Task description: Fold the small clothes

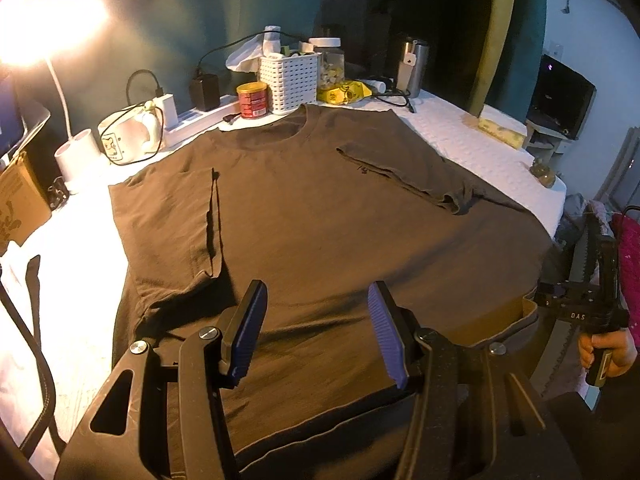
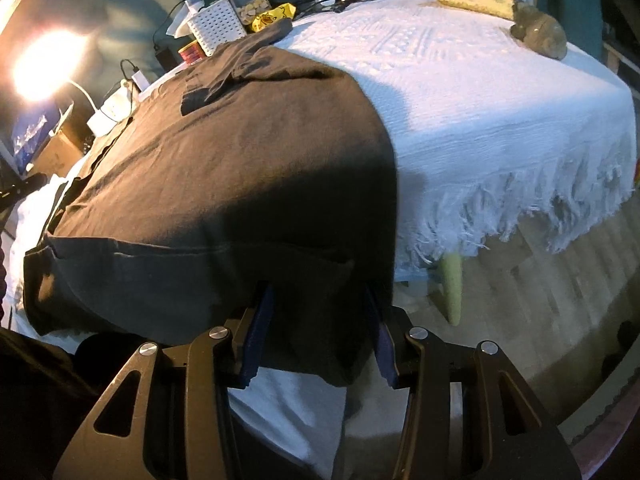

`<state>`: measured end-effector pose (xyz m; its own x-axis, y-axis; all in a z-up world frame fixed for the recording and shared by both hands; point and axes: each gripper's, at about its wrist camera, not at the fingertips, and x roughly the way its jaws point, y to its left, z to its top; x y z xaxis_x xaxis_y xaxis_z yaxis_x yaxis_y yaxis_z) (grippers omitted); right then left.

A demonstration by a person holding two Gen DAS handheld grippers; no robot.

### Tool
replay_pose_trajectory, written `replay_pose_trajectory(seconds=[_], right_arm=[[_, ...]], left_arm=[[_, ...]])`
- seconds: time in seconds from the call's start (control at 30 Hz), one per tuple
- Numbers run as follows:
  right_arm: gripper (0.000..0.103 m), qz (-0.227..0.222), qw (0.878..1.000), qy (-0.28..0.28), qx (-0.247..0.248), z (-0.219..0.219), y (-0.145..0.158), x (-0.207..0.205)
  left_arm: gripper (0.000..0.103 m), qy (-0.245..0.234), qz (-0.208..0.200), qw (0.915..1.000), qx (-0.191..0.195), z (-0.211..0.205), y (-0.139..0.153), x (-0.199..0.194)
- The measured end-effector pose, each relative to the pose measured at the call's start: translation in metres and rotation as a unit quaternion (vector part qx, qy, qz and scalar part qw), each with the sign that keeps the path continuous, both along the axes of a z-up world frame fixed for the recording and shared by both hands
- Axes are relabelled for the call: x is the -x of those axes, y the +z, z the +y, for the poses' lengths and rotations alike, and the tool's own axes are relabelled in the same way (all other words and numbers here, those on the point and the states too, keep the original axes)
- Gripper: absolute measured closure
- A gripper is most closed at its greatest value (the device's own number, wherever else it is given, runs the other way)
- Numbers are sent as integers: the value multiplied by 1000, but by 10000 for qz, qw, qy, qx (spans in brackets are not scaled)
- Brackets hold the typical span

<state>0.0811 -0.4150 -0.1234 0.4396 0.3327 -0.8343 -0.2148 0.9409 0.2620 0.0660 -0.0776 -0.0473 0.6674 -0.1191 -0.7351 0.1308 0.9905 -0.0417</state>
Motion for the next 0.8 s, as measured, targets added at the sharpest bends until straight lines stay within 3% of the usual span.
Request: replay_pose_trajectory(seconds=[0.03,0.1,0.13,0.5,0.8], right_arm=[[72,4,10000,35,19,2,-1,0],[92,-9,9999,149,86,6,-1,1],[94,-29,9997,190,115,8,0,2],[97,-729,9961,175,457,2,61,18],[97,-1315,9880,304,757,23,112,15]], left_arm=[[50,-1,15,10000,4,1,0,0],[50,7,-1,10000,-7,2,0,0],[50,17,-15,10000,-14,3,1,1],[50,372,-160,9992,45,38,5,16],[50,882,-257,9957,133,83,6,45]])
